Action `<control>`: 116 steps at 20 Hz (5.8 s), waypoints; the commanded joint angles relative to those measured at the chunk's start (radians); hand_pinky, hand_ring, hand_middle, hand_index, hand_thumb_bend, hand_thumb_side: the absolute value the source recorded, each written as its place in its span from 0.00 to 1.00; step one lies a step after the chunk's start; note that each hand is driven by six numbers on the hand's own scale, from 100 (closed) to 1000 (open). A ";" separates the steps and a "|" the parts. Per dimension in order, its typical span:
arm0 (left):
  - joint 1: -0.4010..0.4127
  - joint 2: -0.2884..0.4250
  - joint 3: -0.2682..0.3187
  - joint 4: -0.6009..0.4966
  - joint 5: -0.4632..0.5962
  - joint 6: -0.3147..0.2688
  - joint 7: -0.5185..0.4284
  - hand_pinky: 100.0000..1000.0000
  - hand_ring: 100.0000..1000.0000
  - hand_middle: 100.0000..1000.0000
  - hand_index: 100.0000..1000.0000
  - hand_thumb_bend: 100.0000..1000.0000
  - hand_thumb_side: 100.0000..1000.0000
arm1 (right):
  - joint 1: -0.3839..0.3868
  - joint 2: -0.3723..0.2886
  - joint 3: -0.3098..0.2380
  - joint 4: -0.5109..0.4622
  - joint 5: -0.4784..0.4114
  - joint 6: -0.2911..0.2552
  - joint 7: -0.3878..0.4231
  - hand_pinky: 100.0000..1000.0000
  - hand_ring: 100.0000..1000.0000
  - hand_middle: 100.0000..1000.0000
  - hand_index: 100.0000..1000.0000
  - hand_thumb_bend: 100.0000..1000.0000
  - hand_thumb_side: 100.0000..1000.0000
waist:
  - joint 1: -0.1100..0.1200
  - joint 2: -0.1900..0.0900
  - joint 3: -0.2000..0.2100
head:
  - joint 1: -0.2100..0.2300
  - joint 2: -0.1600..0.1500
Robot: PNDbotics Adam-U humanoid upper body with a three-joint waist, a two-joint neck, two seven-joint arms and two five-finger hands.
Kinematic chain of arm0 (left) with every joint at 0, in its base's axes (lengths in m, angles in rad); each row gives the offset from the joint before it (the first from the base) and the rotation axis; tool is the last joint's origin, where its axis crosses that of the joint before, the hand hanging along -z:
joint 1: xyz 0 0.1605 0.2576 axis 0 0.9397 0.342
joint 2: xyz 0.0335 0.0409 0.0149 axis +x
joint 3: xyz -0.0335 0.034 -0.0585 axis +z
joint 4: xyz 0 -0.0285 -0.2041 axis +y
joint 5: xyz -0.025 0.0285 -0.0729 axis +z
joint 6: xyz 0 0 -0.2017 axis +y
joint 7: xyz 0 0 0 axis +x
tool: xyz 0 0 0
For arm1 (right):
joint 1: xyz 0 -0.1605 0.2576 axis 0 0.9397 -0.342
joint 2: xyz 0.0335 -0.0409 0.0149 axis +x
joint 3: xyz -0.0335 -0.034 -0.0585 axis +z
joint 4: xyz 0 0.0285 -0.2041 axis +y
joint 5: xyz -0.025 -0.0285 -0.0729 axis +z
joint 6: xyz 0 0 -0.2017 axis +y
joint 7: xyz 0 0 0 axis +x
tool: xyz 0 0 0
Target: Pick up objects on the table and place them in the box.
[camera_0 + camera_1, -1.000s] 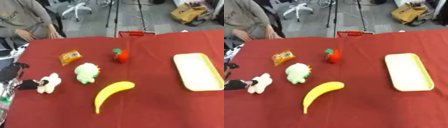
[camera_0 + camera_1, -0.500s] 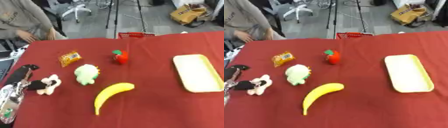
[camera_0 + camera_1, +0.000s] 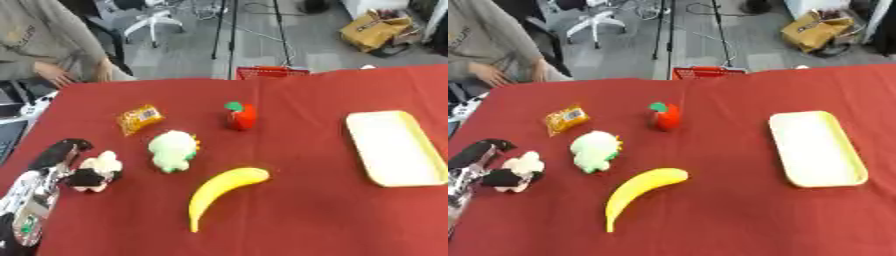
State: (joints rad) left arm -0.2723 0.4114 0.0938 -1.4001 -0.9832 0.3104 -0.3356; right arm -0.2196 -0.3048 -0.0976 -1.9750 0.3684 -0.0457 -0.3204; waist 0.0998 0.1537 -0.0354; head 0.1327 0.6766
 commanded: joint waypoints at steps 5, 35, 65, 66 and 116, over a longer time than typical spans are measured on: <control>-0.009 -0.003 0.018 0.009 -0.008 0.010 0.063 0.70 0.77 0.75 0.82 0.83 0.41 | -0.010 -0.013 -0.001 -0.025 -0.002 0.000 0.002 0.55 0.58 0.57 0.71 0.17 0.63 | -0.009 -0.028 0.004 | 0.000 -0.008; -0.057 -0.061 0.004 0.103 0.037 0.014 0.215 0.38 0.54 0.49 0.67 0.17 0.25 | -0.012 -0.008 -0.001 -0.025 -0.003 -0.001 0.003 0.55 0.57 0.57 0.71 0.17 0.63 | -0.016 -0.026 0.000 | 0.003 -0.013; -0.536 -0.119 0.032 0.420 0.419 0.196 0.615 0.18 0.45 0.37 0.57 0.00 0.16 | -0.036 -0.012 0.031 -0.025 -0.022 -0.010 0.031 0.55 0.57 0.57 0.71 0.17 0.63 | -0.003 -0.028 -0.094 | 0.040 -0.060; -0.566 -0.113 0.059 0.491 0.455 0.217 0.678 0.18 0.45 0.37 0.57 0.01 0.16 | -0.041 -0.016 0.037 -0.025 -0.024 -0.012 0.037 0.55 0.57 0.57 0.71 0.17 0.63 | 0.004 -0.027 -0.110 | 0.048 -0.068; -0.735 -0.539 -0.255 0.474 -0.158 -0.127 0.436 0.25 0.46 0.41 0.59 0.10 0.20 | -0.177 -0.007 0.117 -0.025 -0.072 -0.056 0.131 0.55 0.57 0.57 0.71 0.21 0.65 | 0.048 0.016 -0.382 | 0.201 -0.174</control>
State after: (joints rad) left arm -0.9926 -0.1219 -0.1544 -0.9008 -1.1198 0.2003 0.0937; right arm -0.3797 -0.3056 0.0193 -1.9755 0.3058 -0.0983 -0.1932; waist 0.1462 0.1675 -0.4178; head 0.3300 0.5095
